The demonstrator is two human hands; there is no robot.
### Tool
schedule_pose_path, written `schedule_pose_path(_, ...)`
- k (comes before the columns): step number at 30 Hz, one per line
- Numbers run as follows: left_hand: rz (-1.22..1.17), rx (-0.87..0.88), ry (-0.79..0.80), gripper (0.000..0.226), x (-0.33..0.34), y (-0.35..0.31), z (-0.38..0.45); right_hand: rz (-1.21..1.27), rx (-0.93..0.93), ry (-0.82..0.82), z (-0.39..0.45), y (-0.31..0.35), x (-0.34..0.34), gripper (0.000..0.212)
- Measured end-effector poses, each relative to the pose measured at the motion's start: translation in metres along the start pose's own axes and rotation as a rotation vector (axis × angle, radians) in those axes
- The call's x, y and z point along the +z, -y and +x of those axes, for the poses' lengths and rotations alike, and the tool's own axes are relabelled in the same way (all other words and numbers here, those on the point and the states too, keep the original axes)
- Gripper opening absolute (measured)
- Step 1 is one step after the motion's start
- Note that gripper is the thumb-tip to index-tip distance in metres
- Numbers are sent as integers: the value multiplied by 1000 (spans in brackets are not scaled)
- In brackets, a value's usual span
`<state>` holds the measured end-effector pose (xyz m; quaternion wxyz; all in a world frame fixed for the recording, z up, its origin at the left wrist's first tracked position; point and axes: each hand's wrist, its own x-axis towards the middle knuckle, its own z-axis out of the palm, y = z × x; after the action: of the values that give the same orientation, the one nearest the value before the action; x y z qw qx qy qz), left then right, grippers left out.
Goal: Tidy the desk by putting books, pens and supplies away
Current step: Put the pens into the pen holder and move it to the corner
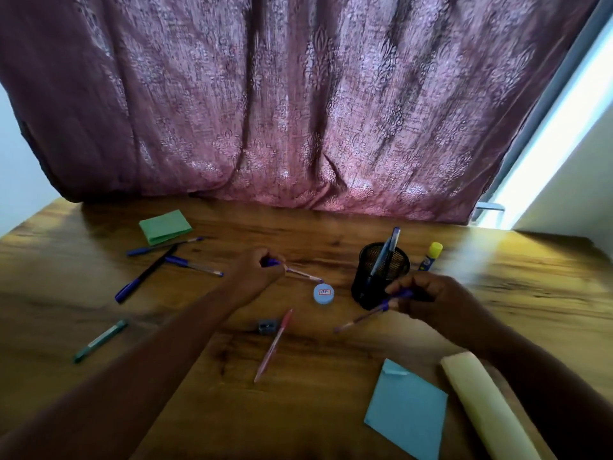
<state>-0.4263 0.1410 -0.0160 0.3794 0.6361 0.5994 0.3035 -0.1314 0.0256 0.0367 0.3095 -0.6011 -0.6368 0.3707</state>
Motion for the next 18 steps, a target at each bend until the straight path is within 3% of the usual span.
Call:
schedule_pose_path(1, -161, -13, -26, 28, -3, -12, 2, 139, 0, -78, 0, 9, -10, 25)
schedule_pose_path(3, -442, 14, -27, 12, -6, -41, 7, 344, -2, -203, -1, 27, -33, 31)
schedule_pose_path(5, -584, 76, -21, 4, -6, -73, 12, 464, -32, -296, 2, 42, -54, 46)
schedule_pose_path(8, -702, 116, 30, 6, 6, -113, 23, 519, -40, -414, 15, 51, -71, 25)
schedule_pose_path(10, -720, 123, 43, 14, 20, -131, 29, 517, -21, -470, 26, 51, -71, 17)
schedule_pose_path(15, -586, 246, 129, 11, 54, -146, 37, 335, -35, -564, 48, 35, -56, 28)
schedule_pose_path(18, -501, 284, 118, 36, 67, -138, 44, 205, -33, -572, 56, 23, -43, 28)
